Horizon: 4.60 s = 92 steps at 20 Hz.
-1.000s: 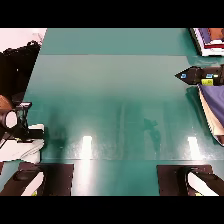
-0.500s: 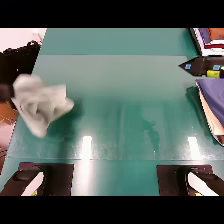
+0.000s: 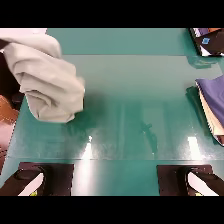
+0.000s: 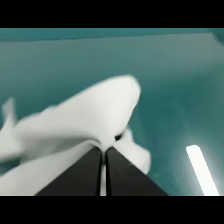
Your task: Fold the shirts.
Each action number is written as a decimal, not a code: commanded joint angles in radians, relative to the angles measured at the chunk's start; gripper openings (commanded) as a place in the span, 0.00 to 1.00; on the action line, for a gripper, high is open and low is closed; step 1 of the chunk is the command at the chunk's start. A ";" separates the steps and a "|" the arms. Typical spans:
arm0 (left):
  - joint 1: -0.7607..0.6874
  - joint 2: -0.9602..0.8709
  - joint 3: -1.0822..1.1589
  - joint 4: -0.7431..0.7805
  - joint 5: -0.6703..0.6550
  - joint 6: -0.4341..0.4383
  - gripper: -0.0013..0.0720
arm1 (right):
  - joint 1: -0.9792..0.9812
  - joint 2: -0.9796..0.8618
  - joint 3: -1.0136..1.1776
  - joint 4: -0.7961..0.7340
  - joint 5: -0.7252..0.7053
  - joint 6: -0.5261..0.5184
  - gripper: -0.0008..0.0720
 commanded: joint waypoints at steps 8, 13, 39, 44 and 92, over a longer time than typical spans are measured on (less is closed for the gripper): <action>-0.618 -0.535 0.015 -0.062 0.175 0.186 0.47 | 0.000 0.000 0.026 0.000 -0.006 0.000 0.04; -0.453 -0.554 0.016 0.069 0.029 0.183 0.73 | 0.000 0.000 0.026 0.000 -0.006 0.001 0.04; 0.038 -0.550 -0.656 -0.055 0.191 0.370 0.04 | 0.000 0.000 -0.005 -0.013 0.026 0.000 0.04; 0.039 -0.523 -0.560 -0.039 0.121 0.369 0.05 | 0.000 0.000 -0.211 -0.163 0.063 0.002 0.04; 0.038 -0.009 0.175 0.043 -0.007 0.110 0.05 | -0.177 0.080 0.204 -0.142 0.359 0.178 0.03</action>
